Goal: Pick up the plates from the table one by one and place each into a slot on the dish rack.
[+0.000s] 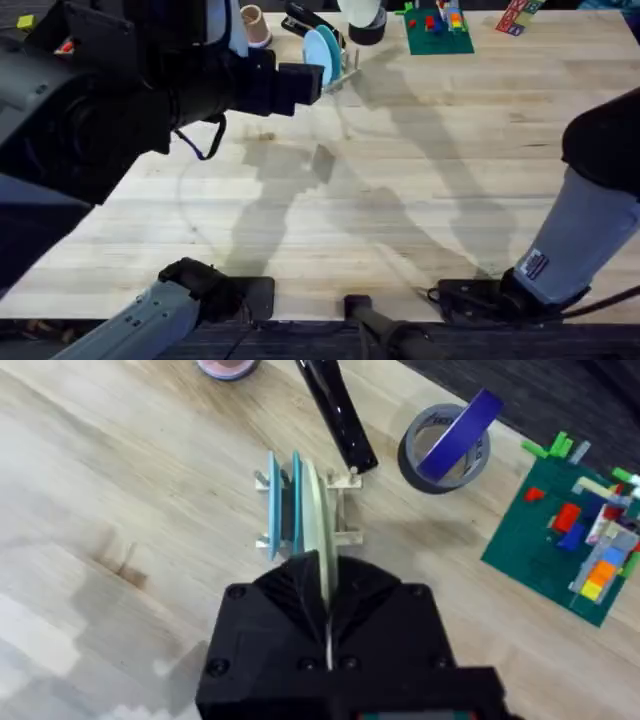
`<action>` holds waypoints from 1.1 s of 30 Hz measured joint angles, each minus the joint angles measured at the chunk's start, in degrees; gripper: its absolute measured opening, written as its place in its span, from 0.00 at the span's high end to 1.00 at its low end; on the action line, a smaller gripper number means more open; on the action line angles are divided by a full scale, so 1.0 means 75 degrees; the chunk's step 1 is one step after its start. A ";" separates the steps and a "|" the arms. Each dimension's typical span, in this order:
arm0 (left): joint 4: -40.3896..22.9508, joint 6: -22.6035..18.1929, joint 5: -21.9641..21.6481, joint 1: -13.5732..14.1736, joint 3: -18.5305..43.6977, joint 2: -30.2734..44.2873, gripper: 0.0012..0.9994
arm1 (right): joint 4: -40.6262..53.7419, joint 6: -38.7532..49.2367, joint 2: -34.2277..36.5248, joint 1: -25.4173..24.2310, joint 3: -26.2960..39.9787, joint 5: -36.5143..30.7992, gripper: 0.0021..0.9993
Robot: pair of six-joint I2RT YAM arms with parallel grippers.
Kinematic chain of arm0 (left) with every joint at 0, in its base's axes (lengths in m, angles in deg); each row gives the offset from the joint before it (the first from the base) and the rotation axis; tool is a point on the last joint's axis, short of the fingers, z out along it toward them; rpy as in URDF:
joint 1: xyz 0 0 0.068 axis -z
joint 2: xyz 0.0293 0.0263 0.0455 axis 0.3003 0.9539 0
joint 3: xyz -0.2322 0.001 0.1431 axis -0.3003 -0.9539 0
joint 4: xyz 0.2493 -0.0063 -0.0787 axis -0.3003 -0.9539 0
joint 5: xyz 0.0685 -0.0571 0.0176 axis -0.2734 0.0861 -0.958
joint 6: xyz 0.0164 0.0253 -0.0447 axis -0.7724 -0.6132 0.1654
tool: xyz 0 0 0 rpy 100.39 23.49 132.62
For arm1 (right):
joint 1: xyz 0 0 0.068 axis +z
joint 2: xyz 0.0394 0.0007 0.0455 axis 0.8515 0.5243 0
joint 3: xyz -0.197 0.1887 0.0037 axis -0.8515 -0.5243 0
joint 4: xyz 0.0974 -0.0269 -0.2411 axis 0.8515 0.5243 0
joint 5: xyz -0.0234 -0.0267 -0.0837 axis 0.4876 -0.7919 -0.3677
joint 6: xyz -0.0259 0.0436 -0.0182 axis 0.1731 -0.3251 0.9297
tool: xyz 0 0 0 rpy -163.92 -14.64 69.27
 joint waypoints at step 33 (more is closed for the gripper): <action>-0.0029 0.0000 -0.0003 0.0000 0.0000 0.0000 0.00 | -0.0883 0.0097 0.1310 -0.0035 0.0000 -0.0029 0.97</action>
